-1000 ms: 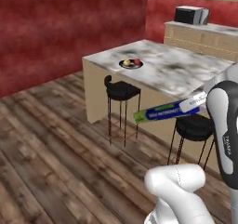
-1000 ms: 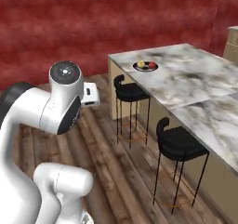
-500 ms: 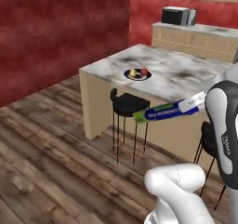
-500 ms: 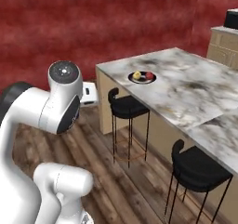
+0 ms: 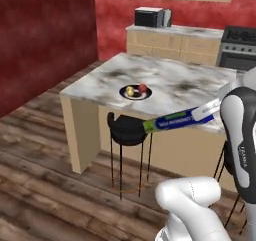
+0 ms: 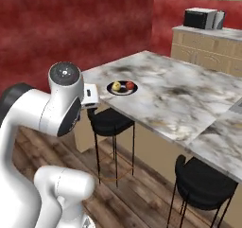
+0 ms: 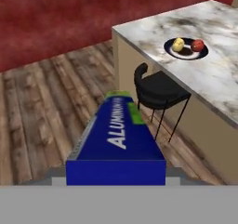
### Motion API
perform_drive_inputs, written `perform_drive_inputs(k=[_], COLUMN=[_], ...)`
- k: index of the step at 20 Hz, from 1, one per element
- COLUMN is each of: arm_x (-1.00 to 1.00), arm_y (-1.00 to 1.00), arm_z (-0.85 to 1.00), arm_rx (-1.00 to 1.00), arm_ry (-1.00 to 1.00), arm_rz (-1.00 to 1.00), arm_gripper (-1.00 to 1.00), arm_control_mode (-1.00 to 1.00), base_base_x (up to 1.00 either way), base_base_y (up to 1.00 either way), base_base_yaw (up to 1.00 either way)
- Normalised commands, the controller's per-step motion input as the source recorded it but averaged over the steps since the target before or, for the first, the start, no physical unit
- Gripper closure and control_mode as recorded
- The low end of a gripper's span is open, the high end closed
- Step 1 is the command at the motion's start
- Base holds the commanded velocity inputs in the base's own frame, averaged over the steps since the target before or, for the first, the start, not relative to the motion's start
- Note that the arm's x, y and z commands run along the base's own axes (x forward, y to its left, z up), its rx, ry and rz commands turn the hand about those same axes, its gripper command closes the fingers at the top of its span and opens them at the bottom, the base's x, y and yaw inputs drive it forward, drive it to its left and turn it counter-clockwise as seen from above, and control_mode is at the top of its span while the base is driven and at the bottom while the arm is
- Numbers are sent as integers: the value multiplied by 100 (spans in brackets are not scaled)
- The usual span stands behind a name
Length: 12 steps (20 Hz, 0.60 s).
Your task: Retrieve the tupperware and aluminum foil from the cabinet and place them on the dining counter near the plate with potato and onion to prepare for storing leftovers.
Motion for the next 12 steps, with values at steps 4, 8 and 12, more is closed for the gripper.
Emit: perform_drive_inputs(k=[4,8,12], arm_x=[0,0,0], arm_y=[0,0,0], arm_z=[0,0,0], arm_rx=[0,0,0], arm_ry=[0,0,0], arm_rz=[0,0,0], arm_gripper=[100,100,100], arm_control_mode=[100,100,100], base_base_x=[89,90,84], base_base_y=[46,51,37], base_base_yaw=[-34,-29,-26])
